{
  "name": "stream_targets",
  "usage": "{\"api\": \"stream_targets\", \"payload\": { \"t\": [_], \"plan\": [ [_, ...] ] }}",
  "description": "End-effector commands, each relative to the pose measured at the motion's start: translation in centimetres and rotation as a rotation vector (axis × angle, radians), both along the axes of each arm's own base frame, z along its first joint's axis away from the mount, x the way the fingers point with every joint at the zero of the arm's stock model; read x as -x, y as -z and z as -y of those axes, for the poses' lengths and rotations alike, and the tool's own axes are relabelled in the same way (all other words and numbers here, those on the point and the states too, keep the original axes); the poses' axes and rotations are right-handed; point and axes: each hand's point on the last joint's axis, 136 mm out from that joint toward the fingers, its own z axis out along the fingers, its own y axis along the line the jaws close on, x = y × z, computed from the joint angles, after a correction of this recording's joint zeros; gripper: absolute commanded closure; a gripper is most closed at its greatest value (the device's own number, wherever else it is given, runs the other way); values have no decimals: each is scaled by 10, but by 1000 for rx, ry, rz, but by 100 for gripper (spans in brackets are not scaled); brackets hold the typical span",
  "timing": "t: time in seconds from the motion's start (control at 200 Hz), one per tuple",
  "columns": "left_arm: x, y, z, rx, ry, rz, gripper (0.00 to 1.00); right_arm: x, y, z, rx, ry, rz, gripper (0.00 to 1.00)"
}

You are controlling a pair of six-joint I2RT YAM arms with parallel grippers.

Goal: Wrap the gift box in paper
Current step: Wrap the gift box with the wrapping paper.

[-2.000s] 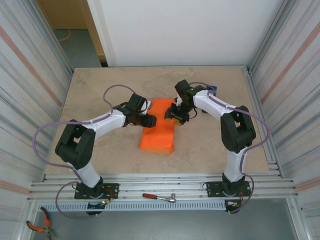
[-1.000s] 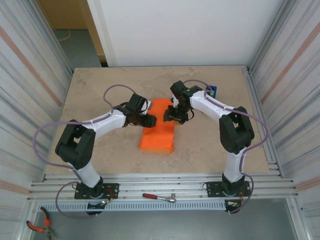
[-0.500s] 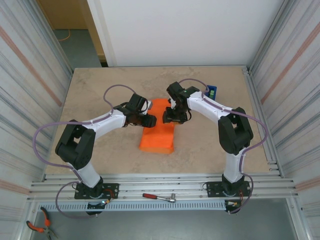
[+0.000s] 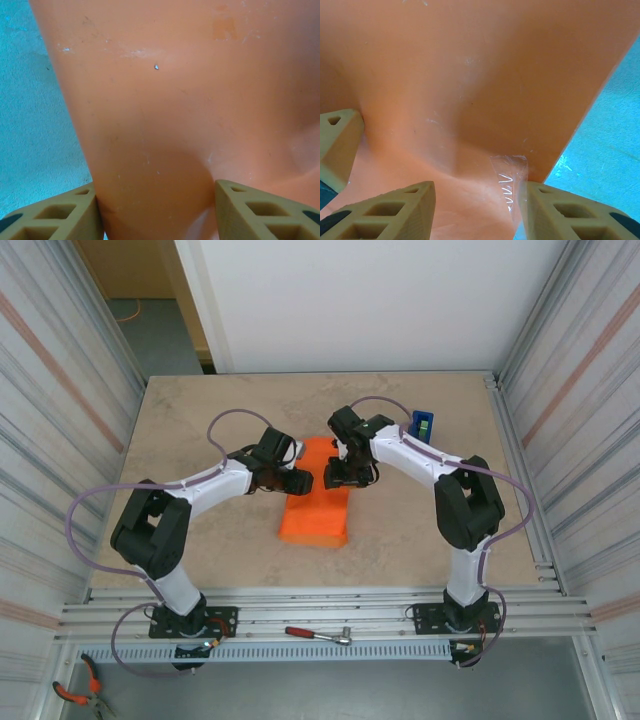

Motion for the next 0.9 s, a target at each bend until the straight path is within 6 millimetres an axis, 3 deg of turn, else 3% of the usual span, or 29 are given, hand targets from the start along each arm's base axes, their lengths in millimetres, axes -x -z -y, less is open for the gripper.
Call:
{"api": "stream_targets", "payload": {
  "t": [0.0, 0.451, 0.897],
  "plan": [
    [52, 71, -23, -196, 47, -219, 45, 1, 24, 44, 218, 14, -10, 50],
    [54, 72, -23, -200, 51, -221, 46, 9, 32, 48, 225, 111, -80, 48],
    [55, 72, -22, -203, 55, -221, 46, 16, 27, 48, 166, 252, -150, 49]
  ]
}}
